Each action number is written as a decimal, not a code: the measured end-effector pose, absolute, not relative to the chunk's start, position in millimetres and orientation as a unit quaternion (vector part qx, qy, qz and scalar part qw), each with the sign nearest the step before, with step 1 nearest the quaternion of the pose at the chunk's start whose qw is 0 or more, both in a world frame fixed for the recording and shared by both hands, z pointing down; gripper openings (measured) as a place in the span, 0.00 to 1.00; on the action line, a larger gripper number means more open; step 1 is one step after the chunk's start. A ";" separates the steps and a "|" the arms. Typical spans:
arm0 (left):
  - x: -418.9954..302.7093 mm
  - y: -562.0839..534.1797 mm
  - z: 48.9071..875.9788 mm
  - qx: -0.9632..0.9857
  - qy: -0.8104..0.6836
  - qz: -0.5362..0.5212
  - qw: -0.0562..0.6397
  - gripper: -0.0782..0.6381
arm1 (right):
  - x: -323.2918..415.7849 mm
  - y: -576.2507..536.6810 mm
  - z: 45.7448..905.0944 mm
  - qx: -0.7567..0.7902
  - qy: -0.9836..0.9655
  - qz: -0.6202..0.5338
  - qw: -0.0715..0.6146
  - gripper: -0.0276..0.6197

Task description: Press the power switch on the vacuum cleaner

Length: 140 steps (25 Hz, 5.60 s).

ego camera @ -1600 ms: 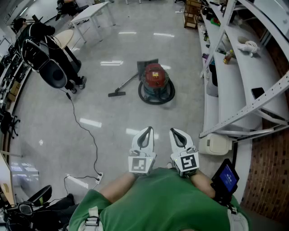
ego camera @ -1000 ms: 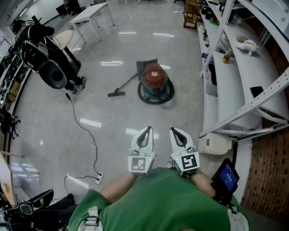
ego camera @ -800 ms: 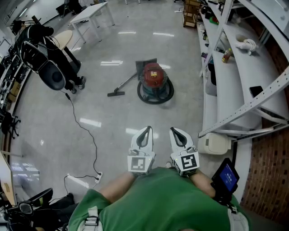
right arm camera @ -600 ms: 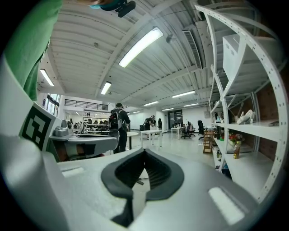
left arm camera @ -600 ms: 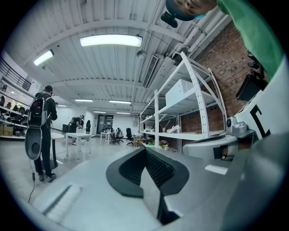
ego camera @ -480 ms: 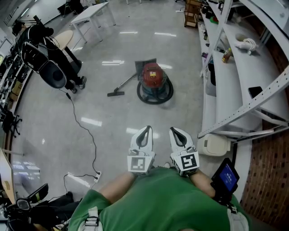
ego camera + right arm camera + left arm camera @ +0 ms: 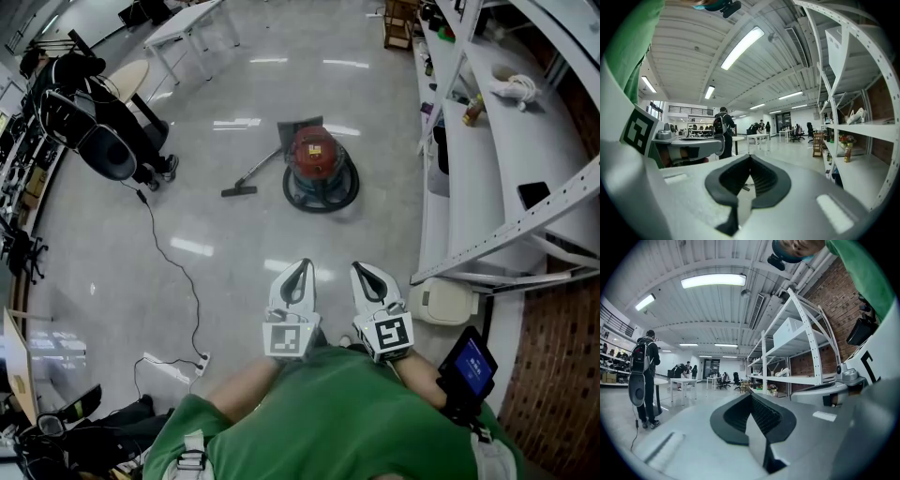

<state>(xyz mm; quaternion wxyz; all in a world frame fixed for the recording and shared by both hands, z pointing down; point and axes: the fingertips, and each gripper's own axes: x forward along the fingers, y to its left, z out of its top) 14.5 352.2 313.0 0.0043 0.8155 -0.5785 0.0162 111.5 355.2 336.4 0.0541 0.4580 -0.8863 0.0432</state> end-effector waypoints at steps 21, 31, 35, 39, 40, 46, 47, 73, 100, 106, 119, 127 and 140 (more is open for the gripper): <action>-57.0 153.9 329.5 0.842 -0.538 0.011 0.035 0.12 | 39.4 168.5 347.3 0.496 -0.862 0.054 0.087 0.05; -110.0 87.5 324.9 0.849 -0.527 0.004 0.031 0.12 | -7.5 93.1 340.4 0.510 -0.854 0.039 0.097 0.05; -111.2 74.2 328.6 0.850 -0.526 0.003 0.039 0.12 | -8.3 77.5 344.0 0.511 -0.853 0.038 0.102 0.05; -107.0 61.1 333.6 0.848 -0.527 0.013 0.050 0.12 | -2.7 60.7 348.6 0.509 -0.853 0.044 0.105 0.05; -105.3 56.2 334.9 0.848 -0.528 0.017 0.052 0.12 | -0.4 54.8 350.2 0.509 -0.853 0.046 0.105 0.05; -93.9 7.6 355.3 0.842 -0.536 0.035 0.058 0.12 | 12.5 1.9 370.1 0.499 -0.857 0.066 0.114 0.05; -92.4 -1.2 361.4 0.840 -0.538 0.039 0.059 0.12 | 14.3 -7.7 373.9 0.496 -0.858 0.068 0.116 0.05; -65.6 -166.2 477.6 0.798 -0.574 0.116 0.139 0.12 | 29.7 -184.7 503.3 0.426 -0.876 0.134 0.184 0.05; -76.6 -215.9 669.6 0.754 -0.588 0.188 0.223 0.12 | 9.2 -227.7 719.8 0.338 -0.884 0.164 0.277 0.05; -84.9 -218.7 710.7 0.743 -0.592 0.194 0.243 0.12 | 0.5 -234.7 766.1 0.317 -0.888 0.158 0.295 0.05; -84.6 -229.0 787.9 0.740 -0.588 0.200 0.258 0.12 | -18.7 -257.6 860.0 0.275 -0.894 0.132 0.327 0.05; -84.9 -231.5 803.8 0.738 -0.589 0.199 0.263 0.12 | -22.7 -256.0 882.7 0.269 -0.889 0.146 0.342 0.05; -87.3 -237.1 805.6 0.736 -0.590 0.200 0.264 0.12 | -21.3 -255.2 885.4 0.265 -0.892 0.141 0.336 0.05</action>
